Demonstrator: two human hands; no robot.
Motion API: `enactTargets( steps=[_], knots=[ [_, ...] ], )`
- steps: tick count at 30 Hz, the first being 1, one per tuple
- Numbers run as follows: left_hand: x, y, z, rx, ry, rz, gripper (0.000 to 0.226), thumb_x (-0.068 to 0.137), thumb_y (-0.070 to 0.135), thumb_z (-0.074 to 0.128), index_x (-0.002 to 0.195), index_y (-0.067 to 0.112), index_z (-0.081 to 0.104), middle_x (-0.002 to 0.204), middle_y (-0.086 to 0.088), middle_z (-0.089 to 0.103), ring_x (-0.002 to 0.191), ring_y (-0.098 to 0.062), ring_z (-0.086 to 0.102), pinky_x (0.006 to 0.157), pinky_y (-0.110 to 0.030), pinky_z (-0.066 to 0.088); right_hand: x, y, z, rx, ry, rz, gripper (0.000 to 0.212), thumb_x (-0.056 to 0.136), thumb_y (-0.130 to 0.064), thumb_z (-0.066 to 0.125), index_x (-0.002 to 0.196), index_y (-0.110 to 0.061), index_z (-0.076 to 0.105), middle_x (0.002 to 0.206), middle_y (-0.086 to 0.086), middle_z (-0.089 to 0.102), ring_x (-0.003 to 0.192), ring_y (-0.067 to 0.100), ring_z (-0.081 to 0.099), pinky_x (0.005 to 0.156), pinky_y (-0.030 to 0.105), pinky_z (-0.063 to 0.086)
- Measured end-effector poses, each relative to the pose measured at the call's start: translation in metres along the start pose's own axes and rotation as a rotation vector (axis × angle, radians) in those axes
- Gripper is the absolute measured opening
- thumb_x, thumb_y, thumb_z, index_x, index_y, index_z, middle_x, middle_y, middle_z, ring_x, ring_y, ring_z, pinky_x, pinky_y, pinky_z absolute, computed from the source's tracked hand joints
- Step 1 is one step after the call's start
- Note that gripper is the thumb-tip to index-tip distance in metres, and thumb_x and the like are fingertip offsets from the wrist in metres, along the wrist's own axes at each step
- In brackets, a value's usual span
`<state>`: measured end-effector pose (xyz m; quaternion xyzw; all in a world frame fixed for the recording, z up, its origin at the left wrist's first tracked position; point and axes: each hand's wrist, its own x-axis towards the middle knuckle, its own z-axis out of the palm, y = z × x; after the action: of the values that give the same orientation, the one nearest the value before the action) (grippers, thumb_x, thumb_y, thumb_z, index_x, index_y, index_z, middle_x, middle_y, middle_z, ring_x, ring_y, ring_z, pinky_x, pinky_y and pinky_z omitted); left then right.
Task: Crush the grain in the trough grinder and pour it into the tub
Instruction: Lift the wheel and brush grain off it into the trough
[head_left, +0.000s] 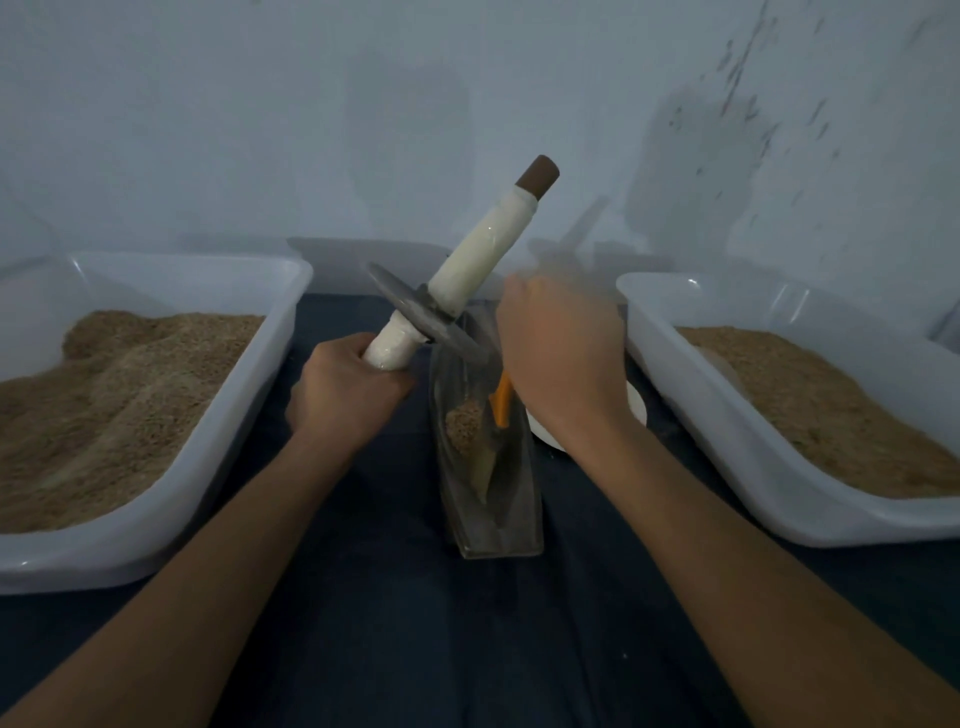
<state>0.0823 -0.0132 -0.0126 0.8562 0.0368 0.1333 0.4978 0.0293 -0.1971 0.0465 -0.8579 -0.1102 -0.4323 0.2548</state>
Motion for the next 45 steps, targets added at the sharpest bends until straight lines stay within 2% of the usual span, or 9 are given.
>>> enactTargets(
  steps=[8,11,14,21,29,33,36,43,45],
  knots=[
    [0.000,0.000,0.000,0.053,0.026,0.067,0.029,0.064,0.045,0.070,0.077,0.067,0.058,0.072,0.013,0.068,0.071,-0.016,0.065,0.068,-0.036,0.054,-0.007,0.002,-0.015,0.091,0.099,-0.044,0.052,0.107,-0.030,0.048,0.059,-0.021,0.029,0.045,-0.008,0.023,0.040,0.020,0.034,0.041,0.022,0.024],
    [0.000,0.000,0.000,0.081,0.032,0.068,0.023,0.065,0.046,0.071,0.078,0.061,0.060,0.071,0.014,0.067,0.070,-0.014,0.064,0.064,-0.032,0.049,-0.012,0.001,-0.009,0.055,0.095,-0.046,0.052,0.106,-0.027,0.049,0.058,-0.022,0.029,0.045,-0.007,0.023,0.037,0.020,0.029,0.043,0.028,0.027],
    [0.000,0.000,-0.001,0.116,0.030,0.058,0.015,0.067,0.044,0.072,0.078,0.049,0.063,0.072,0.013,0.067,0.071,-0.015,0.064,0.063,-0.031,0.046,-0.011,0.004,-0.001,-0.011,0.134,-0.058,0.050,0.106,-0.019,0.054,0.059,-0.010,0.040,0.045,0.005,0.032,0.036,0.022,0.032,0.042,0.038,0.030],
    [0.002,-0.003,-0.001,0.185,0.053,0.087,0.016,0.071,0.040,0.073,0.086,0.037,0.067,0.073,0.011,0.067,0.071,-0.016,0.063,0.066,-0.033,0.046,-0.013,0.007,-0.009,0.054,0.233,-0.153,0.049,0.105,-0.017,0.054,0.062,-0.019,0.032,0.048,-0.008,0.022,0.037,0.012,0.024,0.043,0.022,0.020],
    [0.005,-0.005,-0.003,0.263,0.078,0.133,0.013,0.074,0.041,0.072,0.083,0.039,0.064,0.072,0.012,0.064,0.071,-0.016,0.062,0.064,-0.030,0.044,-0.012,0.009,-0.004,0.041,0.223,-0.090,0.049,0.103,-0.011,0.058,0.061,-0.017,0.034,0.049,-0.008,0.023,0.039,0.010,0.023,0.044,0.025,0.021],
    [0.009,-0.008,-0.004,0.312,0.081,0.163,0.012,0.074,0.041,0.073,0.083,0.039,0.064,0.072,0.013,0.064,0.073,-0.016,0.063,0.063,-0.030,0.043,-0.010,0.018,-0.017,0.170,0.251,-0.006,0.051,0.106,-0.021,0.053,0.059,-0.005,0.042,0.046,0.007,0.041,0.039,0.020,0.038,0.043,0.040,0.033],
    [0.010,-0.010,-0.004,0.327,0.082,0.182,0.012,0.074,0.041,0.072,0.083,0.039,0.064,0.072,0.013,0.065,0.072,-0.016,0.063,0.062,-0.030,0.043,-0.009,0.023,-0.027,0.212,0.265,0.095,0.051,0.107,-0.028,0.051,0.064,0.000,0.051,0.053,0.014,0.052,0.048,0.026,0.047,0.048,0.034,0.036],
    [0.010,-0.013,-0.003,0.350,0.085,0.179,0.014,0.071,0.042,0.072,0.081,0.037,0.063,0.070,0.013,0.063,0.069,-0.014,0.061,0.059,-0.027,0.039,-0.014,0.036,-0.030,0.310,0.223,0.224,0.051,0.106,-0.045,0.052,0.075,-0.005,0.060,0.056,0.002,0.059,0.054,0.012,0.062,0.053,0.019,0.047],
    [0.011,-0.014,-0.003,0.323,0.076,0.159,0.014,0.070,0.039,0.073,0.079,0.038,0.062,0.068,0.012,0.063,0.067,-0.013,0.060,0.058,-0.026,0.037,-0.013,0.039,-0.034,0.337,0.210,0.227,0.047,0.104,-0.050,0.053,0.078,-0.012,0.061,0.059,0.000,0.062,0.055,0.013,0.064,0.054,0.030,0.053]
  ],
)
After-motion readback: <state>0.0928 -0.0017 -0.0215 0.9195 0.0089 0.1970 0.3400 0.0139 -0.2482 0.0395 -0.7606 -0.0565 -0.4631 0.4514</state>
